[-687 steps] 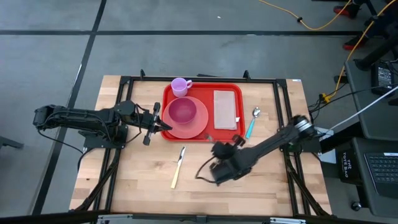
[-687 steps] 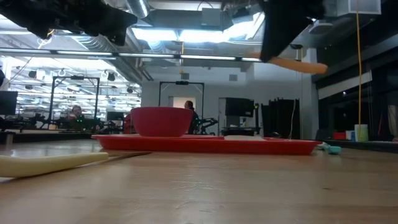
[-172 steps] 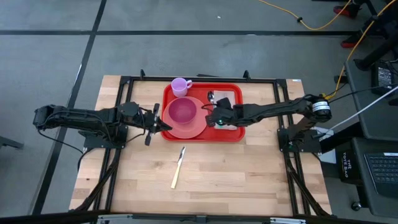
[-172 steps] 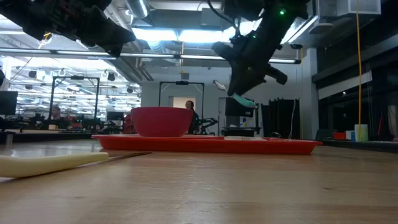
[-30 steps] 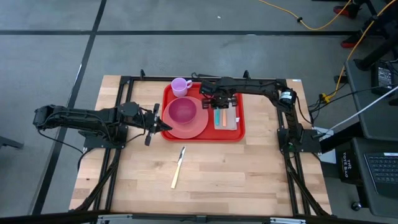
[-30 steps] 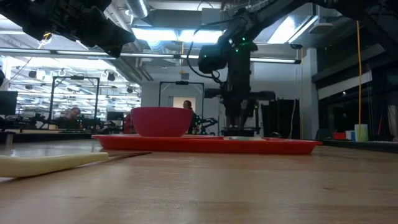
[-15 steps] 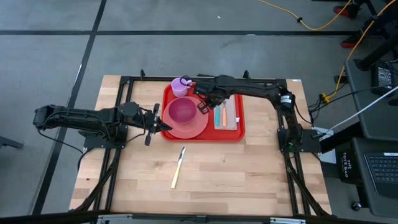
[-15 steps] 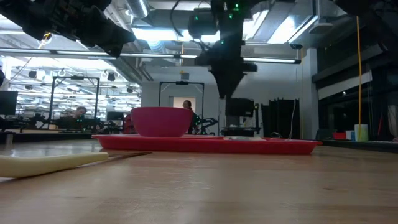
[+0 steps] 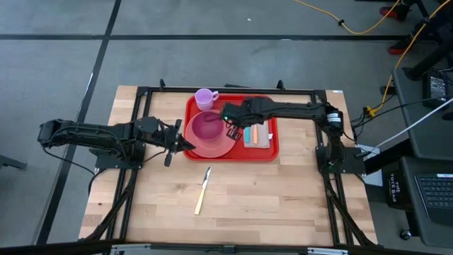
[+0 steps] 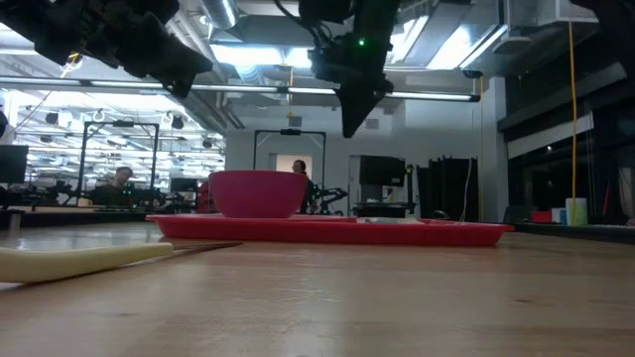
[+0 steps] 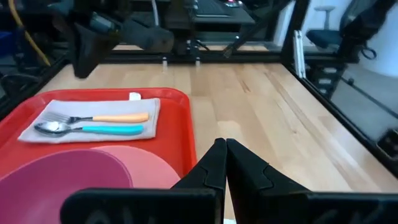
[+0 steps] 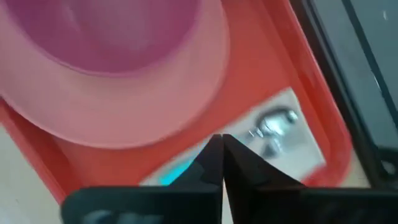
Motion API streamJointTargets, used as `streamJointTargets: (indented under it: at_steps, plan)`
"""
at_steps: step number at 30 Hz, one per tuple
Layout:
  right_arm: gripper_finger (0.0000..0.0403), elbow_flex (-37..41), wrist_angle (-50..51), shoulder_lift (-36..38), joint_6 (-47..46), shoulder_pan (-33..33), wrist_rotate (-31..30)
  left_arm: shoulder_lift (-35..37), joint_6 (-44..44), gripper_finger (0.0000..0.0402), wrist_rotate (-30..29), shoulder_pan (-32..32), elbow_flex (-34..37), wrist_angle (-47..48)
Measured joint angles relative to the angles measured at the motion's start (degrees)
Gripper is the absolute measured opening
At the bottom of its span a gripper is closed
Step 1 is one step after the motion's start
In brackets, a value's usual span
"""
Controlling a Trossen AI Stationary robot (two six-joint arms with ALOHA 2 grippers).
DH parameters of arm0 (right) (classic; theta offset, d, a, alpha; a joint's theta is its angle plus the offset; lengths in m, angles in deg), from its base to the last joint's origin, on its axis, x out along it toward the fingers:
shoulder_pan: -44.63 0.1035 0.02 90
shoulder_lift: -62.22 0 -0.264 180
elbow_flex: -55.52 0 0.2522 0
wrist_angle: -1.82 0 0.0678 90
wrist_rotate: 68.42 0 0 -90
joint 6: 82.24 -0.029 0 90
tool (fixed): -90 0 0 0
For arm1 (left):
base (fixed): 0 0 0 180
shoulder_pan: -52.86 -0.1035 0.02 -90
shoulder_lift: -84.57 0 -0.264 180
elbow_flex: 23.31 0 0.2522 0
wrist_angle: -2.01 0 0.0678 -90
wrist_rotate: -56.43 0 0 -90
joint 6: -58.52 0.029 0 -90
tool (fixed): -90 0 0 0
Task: Set up tray
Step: Put the yellow knife on the brown napkin to the right of the orange fork
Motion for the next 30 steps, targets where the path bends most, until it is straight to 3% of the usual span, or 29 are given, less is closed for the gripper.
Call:
streamJointTargets:
  at_steps: [5, 11, 17, 23, 30]
  plan:
    - [0.0019, 15.04, -16.63, 7.11, 1.21, 1.62, 0.61, 0.02, 3.41, 0.0004, 3.29, 2.90, 0.00, 1.70]
    - [0.0006, 34.19, -34.79, 19.05, -1.79, 5.29, 0.87, 0.61, 3.99, 0.0004, -0.73, 4.41, 0.00, 1.37]
    - [0.0018, 50.60, -55.52, 28.43, 0.36, 10.90, 0.83, 0.56, 3.58, 0.0004, -0.93, 4.34, 0.00, 1.37]
    - [0.0005, 62.36, -75.19, 31.31, 4.36, 15.86, 0.70, 0.54, 6.74, 0.0004, -0.91, 4.34, 0.00, 0.46]
    - [0.0021, 69.67, -85.86, 31.32, 5.48, 19.18, 0.80, -2.78, 9.24, 0.0002, -2.04, 8.07, -1.15, 2.33]
